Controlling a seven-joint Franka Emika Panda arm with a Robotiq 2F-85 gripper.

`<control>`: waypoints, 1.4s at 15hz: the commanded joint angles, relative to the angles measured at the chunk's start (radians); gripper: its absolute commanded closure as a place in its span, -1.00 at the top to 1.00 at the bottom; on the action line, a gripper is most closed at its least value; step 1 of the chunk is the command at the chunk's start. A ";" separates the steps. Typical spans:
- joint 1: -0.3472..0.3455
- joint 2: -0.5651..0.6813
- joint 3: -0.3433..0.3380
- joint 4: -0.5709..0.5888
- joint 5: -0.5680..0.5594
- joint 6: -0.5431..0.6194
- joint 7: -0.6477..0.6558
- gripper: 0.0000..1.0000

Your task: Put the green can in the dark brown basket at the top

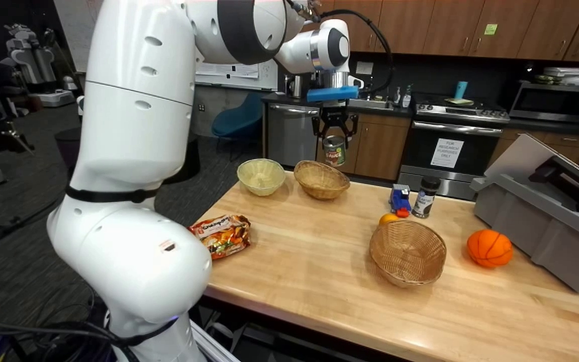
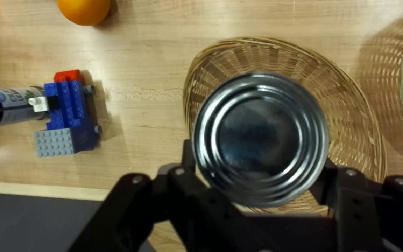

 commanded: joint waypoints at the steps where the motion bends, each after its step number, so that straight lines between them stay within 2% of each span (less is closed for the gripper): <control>1: 0.001 0.052 0.011 0.051 0.033 -0.003 -0.032 -0.07; 21: 0.008 0.251 0.027 0.130 0.088 -0.008 -0.041 -0.07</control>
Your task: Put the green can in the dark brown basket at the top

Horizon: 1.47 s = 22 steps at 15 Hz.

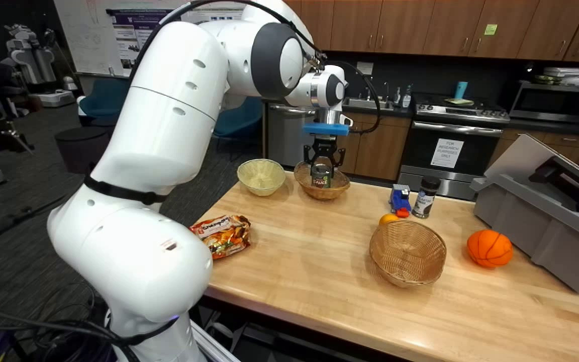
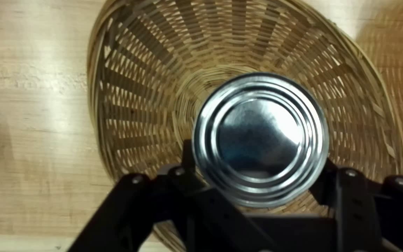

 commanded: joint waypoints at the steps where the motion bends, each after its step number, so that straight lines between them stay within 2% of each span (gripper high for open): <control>1: 0.001 0.029 0.001 0.043 0.011 -0.028 -0.020 -0.07; 2: 0.003 0.030 -0.001 0.043 0.005 -0.035 -0.021 -0.07; 3: 0.006 0.021 -0.004 0.009 0.002 -0.004 -0.002 0.43; 22: 0.006 0.025 -0.004 0.017 0.002 -0.011 -0.004 0.43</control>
